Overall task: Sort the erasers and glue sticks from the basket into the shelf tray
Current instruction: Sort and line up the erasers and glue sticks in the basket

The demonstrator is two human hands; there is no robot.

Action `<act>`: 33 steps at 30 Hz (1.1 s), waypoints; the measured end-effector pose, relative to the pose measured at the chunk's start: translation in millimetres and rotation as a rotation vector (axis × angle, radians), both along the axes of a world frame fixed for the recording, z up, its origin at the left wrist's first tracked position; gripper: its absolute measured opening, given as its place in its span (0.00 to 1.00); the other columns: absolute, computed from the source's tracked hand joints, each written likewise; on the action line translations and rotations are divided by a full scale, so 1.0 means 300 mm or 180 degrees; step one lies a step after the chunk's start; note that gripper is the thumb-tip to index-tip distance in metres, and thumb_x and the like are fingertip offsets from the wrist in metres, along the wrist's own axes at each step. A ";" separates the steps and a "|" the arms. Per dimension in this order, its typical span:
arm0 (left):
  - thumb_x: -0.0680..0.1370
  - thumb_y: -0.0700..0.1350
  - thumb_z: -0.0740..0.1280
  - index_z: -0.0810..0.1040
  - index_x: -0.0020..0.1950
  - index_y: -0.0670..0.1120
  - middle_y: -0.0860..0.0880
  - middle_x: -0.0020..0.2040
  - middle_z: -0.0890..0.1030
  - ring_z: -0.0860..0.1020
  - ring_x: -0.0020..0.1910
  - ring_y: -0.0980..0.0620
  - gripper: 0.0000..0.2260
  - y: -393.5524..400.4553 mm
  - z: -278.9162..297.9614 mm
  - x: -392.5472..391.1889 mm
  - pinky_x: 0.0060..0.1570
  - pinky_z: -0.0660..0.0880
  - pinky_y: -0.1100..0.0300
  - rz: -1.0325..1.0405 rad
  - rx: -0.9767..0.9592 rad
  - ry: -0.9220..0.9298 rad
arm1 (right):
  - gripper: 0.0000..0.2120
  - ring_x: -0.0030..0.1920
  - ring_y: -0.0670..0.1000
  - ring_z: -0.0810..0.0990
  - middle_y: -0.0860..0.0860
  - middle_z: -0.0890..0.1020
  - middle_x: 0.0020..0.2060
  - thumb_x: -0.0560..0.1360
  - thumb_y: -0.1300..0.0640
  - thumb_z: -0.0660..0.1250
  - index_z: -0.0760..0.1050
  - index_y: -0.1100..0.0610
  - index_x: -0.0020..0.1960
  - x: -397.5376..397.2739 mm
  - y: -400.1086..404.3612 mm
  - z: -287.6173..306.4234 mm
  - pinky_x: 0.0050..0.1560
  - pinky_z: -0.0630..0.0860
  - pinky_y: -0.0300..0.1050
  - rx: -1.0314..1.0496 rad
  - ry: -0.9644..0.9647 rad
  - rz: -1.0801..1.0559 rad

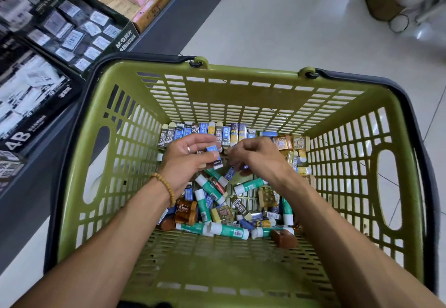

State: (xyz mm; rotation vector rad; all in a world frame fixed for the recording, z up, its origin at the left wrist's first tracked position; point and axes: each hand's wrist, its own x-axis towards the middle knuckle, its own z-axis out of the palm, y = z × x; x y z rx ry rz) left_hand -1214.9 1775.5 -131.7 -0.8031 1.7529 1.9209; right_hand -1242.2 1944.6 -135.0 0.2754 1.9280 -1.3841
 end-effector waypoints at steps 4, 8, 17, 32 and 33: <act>0.71 0.29 0.71 0.80 0.52 0.42 0.46 0.50 0.85 0.84 0.45 0.50 0.13 0.010 0.014 -0.001 0.41 0.81 0.60 0.0198 0.0227 0.0044 | 0.07 0.37 0.51 0.83 0.59 0.86 0.41 0.73 0.58 0.75 0.83 0.63 0.45 0.026 -0.004 0.010 0.41 0.81 0.43 -0.0287 -0.0107 -0.0020; 0.72 0.29 0.70 0.80 0.53 0.41 0.46 0.51 0.85 0.84 0.48 0.49 0.13 0.035 0.017 -0.003 0.44 0.82 0.58 0.0161 0.0350 0.0035 | 0.11 0.32 0.48 0.82 0.62 0.85 0.40 0.71 0.63 0.76 0.79 0.68 0.48 0.027 0.008 0.015 0.34 0.80 0.40 -0.0334 -0.0197 -0.0287; 0.77 0.30 0.63 0.69 0.72 0.50 0.53 0.68 0.69 0.84 0.48 0.49 0.26 0.038 0.005 -0.007 0.56 0.79 0.54 -0.0718 -0.0298 0.0012 | 0.06 0.34 0.50 0.81 0.55 0.82 0.36 0.73 0.68 0.73 0.76 0.61 0.44 -0.014 0.123 -0.040 0.38 0.82 0.44 0.0107 -0.0267 -0.1275; 0.74 0.37 0.72 0.83 0.50 0.48 0.52 0.49 0.84 0.81 0.48 0.56 0.09 0.011 -0.012 0.016 0.41 0.78 0.69 -0.0676 -0.0768 -0.0135 | 0.12 0.35 0.51 0.84 0.52 0.83 0.30 0.74 0.57 0.75 0.79 0.56 0.33 -0.093 0.049 -0.208 0.63 0.76 0.58 0.1337 0.0365 -0.0929; 0.73 0.36 0.72 0.83 0.50 0.46 0.49 0.49 0.83 0.81 0.48 0.54 0.08 0.013 -0.011 0.017 0.39 0.78 0.69 -0.0619 -0.0730 -0.0164 | 0.11 0.33 0.49 0.83 0.52 0.83 0.30 0.75 0.58 0.73 0.79 0.57 0.34 -0.094 0.052 -0.205 0.57 0.80 0.53 0.1382 0.0388 -0.0816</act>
